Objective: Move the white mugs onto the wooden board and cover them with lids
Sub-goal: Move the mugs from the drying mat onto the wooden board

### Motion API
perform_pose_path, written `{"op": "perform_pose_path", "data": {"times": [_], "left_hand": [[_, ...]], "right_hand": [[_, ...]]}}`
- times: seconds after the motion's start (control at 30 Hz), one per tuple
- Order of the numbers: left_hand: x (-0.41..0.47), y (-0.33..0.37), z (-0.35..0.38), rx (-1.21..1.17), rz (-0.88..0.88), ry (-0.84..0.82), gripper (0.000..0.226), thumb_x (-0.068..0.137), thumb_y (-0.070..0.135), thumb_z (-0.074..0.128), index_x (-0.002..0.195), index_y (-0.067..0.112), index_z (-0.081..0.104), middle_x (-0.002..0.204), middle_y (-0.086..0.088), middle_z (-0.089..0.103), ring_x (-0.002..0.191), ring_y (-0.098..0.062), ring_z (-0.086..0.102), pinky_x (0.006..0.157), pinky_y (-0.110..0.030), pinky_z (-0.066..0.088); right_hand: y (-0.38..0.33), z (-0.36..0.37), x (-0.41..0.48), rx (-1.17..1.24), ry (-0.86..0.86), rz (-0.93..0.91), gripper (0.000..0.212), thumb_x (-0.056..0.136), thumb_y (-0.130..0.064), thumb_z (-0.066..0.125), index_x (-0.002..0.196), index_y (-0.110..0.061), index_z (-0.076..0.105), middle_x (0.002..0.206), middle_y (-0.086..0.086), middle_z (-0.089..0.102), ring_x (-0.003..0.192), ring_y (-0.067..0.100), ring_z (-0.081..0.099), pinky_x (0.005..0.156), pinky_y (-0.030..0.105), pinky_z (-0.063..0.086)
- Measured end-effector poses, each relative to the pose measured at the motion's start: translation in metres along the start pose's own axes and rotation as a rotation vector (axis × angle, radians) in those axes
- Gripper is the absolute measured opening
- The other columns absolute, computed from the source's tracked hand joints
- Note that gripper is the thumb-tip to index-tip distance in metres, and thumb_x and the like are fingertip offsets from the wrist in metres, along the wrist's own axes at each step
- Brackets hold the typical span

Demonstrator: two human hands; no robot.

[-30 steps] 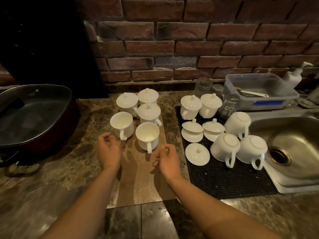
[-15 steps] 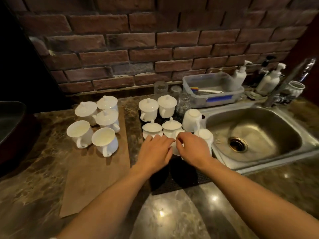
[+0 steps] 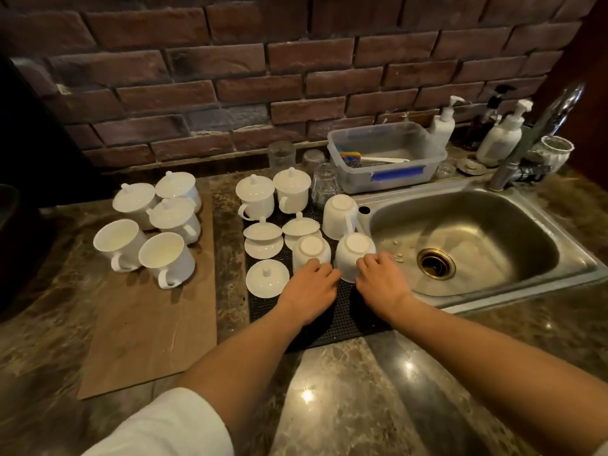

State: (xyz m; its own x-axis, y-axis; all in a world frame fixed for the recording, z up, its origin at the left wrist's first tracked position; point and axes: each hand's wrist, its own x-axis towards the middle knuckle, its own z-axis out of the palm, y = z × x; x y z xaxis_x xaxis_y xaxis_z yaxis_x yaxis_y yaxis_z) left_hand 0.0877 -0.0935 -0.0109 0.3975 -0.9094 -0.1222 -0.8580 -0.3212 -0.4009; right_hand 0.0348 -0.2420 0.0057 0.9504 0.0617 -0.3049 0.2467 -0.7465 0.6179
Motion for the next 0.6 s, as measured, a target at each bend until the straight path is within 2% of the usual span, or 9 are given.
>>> {"op": "perform_pose_path", "data": {"times": [0.23,0.43,0.6], "left_hand": [[0.008,0.006,-0.004,0.101,-0.096,-0.204,0.021,0.094,0.016,0.049,0.107,0.016,0.065,0.104,-0.005,0.059,0.098,-0.024,0.051,0.083,-0.036,0.034],[0.016,0.006,-0.003,0.098,-0.061,-0.220,0.020,0.094,0.018,0.049,0.104,0.018,0.067,0.105,-0.005,0.062,0.099,-0.025,0.051,0.084,-0.037,0.034],[0.020,0.005,-0.003,0.105,-0.043,-0.247,0.020,0.094,0.019,0.049,0.104,0.019,0.067,0.106,-0.005,0.062,0.100,-0.025,0.050,0.085,-0.037,0.033]], "right_hand": [[-0.010,0.002,0.008,-0.138,-0.060,-0.032,0.032,0.095,-0.019,0.043,0.122,-0.010,0.059,0.120,0.019,0.057,0.108,0.036,0.050,0.089,0.049,0.038],[-0.017,0.004,0.014,-0.201,-0.107,-0.019,0.032,0.096,-0.019,0.039,0.119,-0.009,0.061,0.116,0.019,0.060,0.104,0.036,0.050,0.085,0.048,0.036],[-0.018,0.004,0.018,-0.198,-0.099,-0.040,0.026,0.095,-0.016,0.040,0.108,-0.012,0.062,0.107,0.015,0.062,0.096,0.033,0.051,0.075,0.044,0.034]]}}
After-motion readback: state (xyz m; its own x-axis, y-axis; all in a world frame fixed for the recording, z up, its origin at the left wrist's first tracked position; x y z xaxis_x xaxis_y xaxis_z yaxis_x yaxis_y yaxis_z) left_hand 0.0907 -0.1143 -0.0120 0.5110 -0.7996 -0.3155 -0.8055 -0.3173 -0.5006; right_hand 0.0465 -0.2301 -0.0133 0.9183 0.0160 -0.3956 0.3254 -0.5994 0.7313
